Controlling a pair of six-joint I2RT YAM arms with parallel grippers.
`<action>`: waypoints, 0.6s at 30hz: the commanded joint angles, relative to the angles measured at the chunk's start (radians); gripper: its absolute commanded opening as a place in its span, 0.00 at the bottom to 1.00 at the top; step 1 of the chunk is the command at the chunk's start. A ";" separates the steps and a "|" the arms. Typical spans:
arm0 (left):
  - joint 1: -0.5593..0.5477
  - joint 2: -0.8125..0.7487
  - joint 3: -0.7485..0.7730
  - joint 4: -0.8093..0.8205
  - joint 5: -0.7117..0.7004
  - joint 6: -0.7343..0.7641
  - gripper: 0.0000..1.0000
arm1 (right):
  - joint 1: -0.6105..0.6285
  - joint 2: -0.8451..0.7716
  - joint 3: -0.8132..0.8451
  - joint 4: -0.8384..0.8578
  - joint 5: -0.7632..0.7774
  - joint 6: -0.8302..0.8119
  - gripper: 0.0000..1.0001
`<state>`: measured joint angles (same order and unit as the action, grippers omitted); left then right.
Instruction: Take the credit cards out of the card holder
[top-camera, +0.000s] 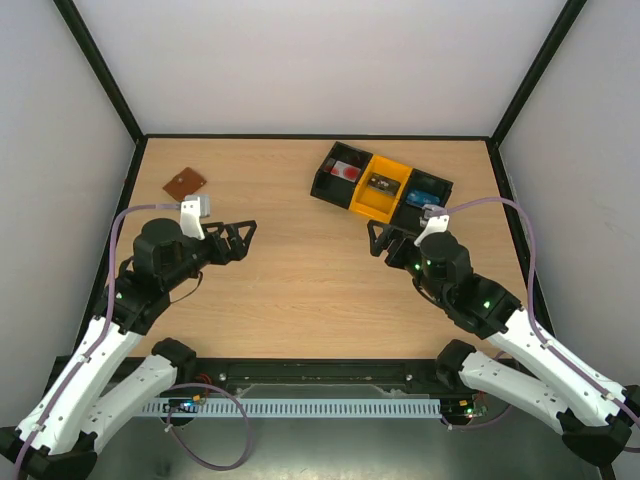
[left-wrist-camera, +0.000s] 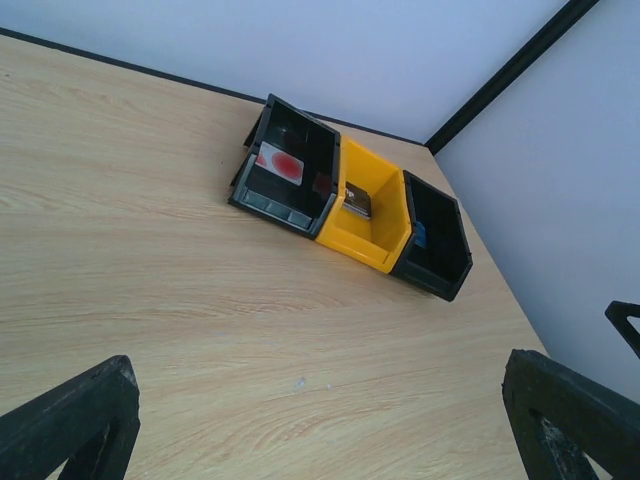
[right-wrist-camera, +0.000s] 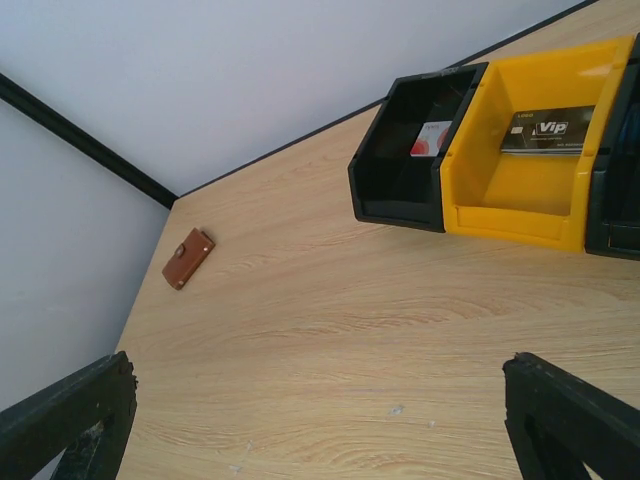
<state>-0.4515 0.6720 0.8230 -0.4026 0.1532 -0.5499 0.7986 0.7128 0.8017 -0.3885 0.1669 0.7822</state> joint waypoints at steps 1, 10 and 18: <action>-0.006 -0.010 -0.010 0.027 -0.006 -0.003 1.00 | -0.005 -0.016 -0.019 0.014 -0.003 -0.001 0.98; -0.006 0.071 0.020 -0.012 -0.108 -0.024 1.00 | -0.005 -0.004 -0.011 0.012 -0.010 -0.017 0.98; 0.025 0.215 0.014 0.021 -0.304 -0.072 1.00 | -0.004 -0.012 0.005 0.034 -0.082 -0.059 0.98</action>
<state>-0.4503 0.8307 0.8295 -0.4107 -0.0238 -0.5934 0.7986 0.7086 0.7910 -0.3847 0.1455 0.7666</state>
